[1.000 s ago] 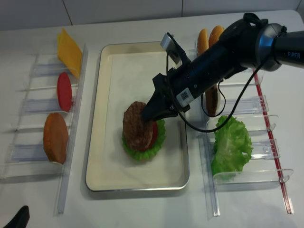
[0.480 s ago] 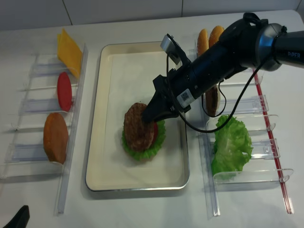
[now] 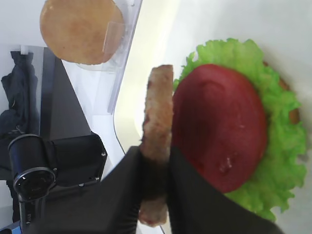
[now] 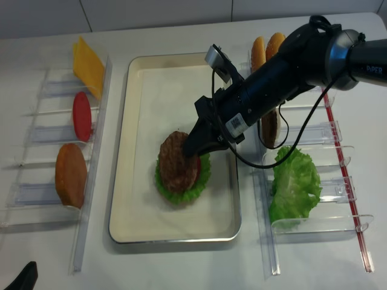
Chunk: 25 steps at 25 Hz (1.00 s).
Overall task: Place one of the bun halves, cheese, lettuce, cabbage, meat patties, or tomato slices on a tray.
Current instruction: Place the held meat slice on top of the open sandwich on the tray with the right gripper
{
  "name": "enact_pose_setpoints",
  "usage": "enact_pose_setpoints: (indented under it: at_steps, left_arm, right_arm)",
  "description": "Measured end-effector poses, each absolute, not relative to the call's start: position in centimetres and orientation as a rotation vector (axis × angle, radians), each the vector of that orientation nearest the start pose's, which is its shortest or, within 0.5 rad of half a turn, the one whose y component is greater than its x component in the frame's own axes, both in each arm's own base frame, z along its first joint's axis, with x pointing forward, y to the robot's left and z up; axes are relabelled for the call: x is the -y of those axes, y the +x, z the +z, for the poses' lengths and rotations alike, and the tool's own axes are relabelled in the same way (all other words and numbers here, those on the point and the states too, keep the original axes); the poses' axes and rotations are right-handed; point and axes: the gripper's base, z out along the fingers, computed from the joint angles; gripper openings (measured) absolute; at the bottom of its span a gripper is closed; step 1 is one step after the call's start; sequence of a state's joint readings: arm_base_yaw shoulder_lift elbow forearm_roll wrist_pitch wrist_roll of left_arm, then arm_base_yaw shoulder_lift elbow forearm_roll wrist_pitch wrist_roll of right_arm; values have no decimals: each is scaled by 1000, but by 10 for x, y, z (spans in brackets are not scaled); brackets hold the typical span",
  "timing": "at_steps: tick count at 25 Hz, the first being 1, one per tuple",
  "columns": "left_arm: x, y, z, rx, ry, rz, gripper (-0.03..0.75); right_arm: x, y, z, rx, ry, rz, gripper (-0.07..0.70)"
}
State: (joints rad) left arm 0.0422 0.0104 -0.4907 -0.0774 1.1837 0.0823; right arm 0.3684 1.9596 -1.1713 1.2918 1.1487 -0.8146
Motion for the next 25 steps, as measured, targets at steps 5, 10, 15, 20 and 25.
enact_pose_setpoints:
  at_steps: [5, 10, 15, 20, 25]
  left_arm:
    - [7, -8, 265, -2184, 52, -24, 430]
    - [7, -8, 265, -2184, 52, -24, 429]
    - [7, -8, 265, -2184, 52, -24, 430]
    - [7, -8, 265, -2184, 52, -24, 429]
    - [7, -8, 265, -2184, 52, -24, 429]
  right_arm:
    - [-205, 309, 183, -2618, -550, 1632, 309]
    - [-205, 311, 182, -2617, -541, 1607, 514]
    - [-204, 313, 181, -2617, -521, 1574, 549]
    - [-205, 318, 186, -2613, -561, 1533, 552]
    - [-205, 331, 202, -2664, -622, 1403, 552]
